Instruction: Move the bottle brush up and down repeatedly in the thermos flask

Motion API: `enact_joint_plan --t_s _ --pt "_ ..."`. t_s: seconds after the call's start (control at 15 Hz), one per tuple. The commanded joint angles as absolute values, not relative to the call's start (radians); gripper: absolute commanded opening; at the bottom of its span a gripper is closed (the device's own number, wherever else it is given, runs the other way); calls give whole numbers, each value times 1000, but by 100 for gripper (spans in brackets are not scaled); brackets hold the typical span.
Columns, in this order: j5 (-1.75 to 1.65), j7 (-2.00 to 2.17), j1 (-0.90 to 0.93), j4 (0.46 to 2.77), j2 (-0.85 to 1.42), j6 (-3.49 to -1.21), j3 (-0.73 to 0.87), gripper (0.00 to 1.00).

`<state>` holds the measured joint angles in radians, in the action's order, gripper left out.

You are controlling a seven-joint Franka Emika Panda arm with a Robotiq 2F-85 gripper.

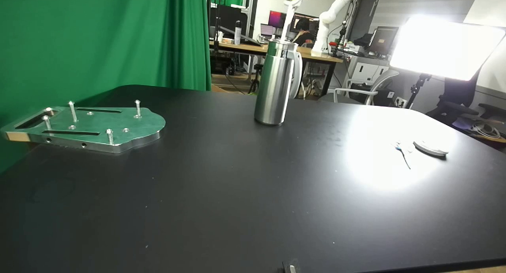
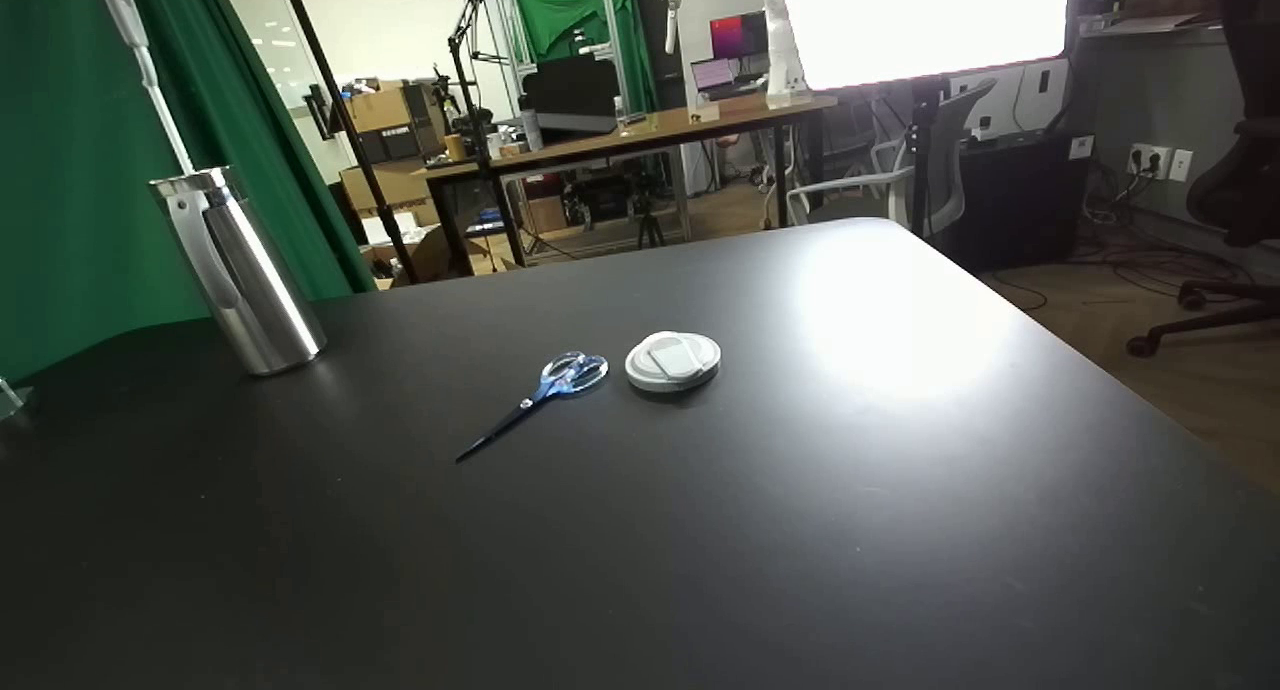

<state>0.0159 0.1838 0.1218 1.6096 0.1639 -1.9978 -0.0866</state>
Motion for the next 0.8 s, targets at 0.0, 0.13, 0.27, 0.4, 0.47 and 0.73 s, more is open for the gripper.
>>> enact_joint_plan --t_s 0.0,0.13,0.27,0.4,0.47,0.73 --pt "6 178 125 1578 122 -1969 -91 4" --pt "7 173 124 1575 101 -1972 -93 4" --pt "9 169 123 1572 85 -1974 -95 4" --pt "11 166 122 1574 72 -1977 -96 4" --pt "11 165 122 1576 66 -1978 -97 4" --pt "8 157 120 1601 70 -1984 -97 4"
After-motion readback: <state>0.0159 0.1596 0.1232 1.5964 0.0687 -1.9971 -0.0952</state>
